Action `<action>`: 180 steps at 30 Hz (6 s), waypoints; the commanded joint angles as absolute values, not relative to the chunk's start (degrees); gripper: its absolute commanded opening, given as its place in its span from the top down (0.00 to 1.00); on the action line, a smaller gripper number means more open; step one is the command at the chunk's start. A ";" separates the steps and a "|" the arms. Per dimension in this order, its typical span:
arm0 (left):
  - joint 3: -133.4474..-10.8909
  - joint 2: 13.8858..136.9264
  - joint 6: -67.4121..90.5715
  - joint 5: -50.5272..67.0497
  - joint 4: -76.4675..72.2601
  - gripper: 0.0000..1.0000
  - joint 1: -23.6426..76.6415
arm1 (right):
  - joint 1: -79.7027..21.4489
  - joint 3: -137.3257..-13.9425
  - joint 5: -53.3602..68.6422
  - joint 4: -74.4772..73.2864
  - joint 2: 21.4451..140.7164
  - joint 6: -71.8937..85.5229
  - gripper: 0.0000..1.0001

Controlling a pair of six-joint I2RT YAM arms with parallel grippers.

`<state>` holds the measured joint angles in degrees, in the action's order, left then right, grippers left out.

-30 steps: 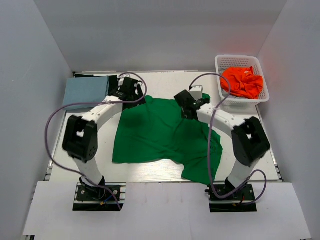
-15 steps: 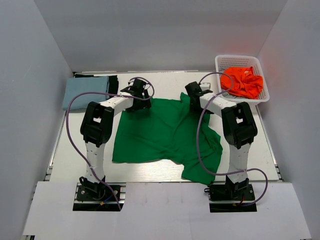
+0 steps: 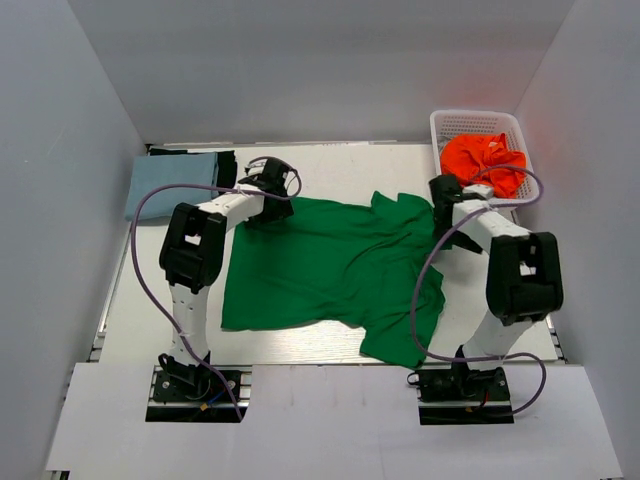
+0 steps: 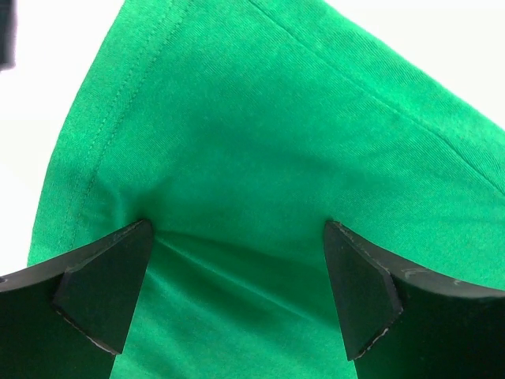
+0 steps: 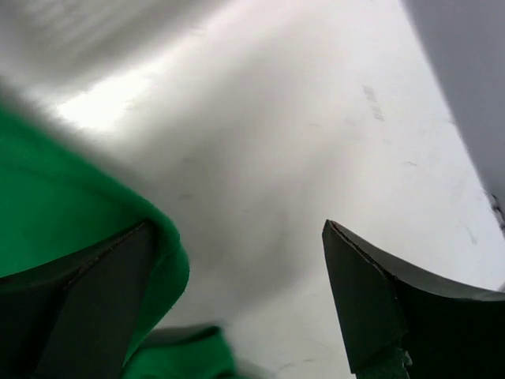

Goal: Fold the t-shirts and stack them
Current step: Flatten out the tshirt

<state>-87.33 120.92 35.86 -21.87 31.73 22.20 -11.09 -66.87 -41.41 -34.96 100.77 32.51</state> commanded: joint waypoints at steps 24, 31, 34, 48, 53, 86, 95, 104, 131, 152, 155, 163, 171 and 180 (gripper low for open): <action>-89.91 114.43 25.58 -10.63 29.80 0.00 20.65 | -12.21 -67.49 1.41 -19.16 91.74 15.72 0.10; -99.83 124.43 23.91 -10.02 33.48 0.00 19.60 | -12.30 -78.01 1.93 -19.50 106.77 17.84 0.10; -103.10 126.91 23.12 -11.07 34.89 0.00 19.60 | -12.30 -81.63 2.63 -20.13 111.96 17.67 0.10; -114.84 137.36 20.92 -14.68 37.17 0.00 18.46 | -11.95 -105.19 2.99 -25.48 133.31 13.45 0.10; -124.53 144.48 20.31 -14.68 39.82 0.00 16.53 | -11.51 -118.98 0.27 -26.37 141.75 9.41 0.10; -56.61 91.05 28.74 -0.26 18.46 0.00 16.52 | -9.32 -56.60 -10.19 -16.08 89.64 21.71 0.10; -56.07 97.11 28.74 -2.72 18.98 0.00 16.52 | -7.04 -54.58 -8.95 -15.03 95.62 22.23 0.38; -55.37 100.20 29.88 -3.25 18.46 0.00 16.52 | -5.27 -50.01 -12.65 -11.43 90.45 25.13 1.00; -52.82 99.23 32.08 -5.98 23.38 0.00 16.52 | -0.70 -45.00 -16.20 -27.87 76.03 30.42 0.44; -70.46 101.24 27.77 -2.55 22.77 0.00 16.00 | -4.13 -59.14 4.05 -14.41 97.28 21.97 0.10; -75.57 107.19 25.93 -0.80 22.15 0.00 16.00 | -4.13 -62.83 2.99 -15.64 101.85 22.32 0.10; -96.91 127.60 23.21 -4.90 29.87 0.00 15.47 | -4.13 -76.89 0.27 -20.91 114.86 22.06 0.10; -108.70 135.78 24.52 -6.60 33.22 0.00 14.41 | -4.13 -91.39 -3.26 -26.10 121.29 18.46 0.10; -94.26 119.12 26.19 -4.13 29.01 0.00 15.02 | -8.17 -79.05 1.84 -24.18 105.13 13.09 0.10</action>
<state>-100.49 128.53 24.88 -5.23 28.05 14.74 -6.55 -82.61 -0.58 -32.49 114.02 17.98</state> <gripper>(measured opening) 0.995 0.905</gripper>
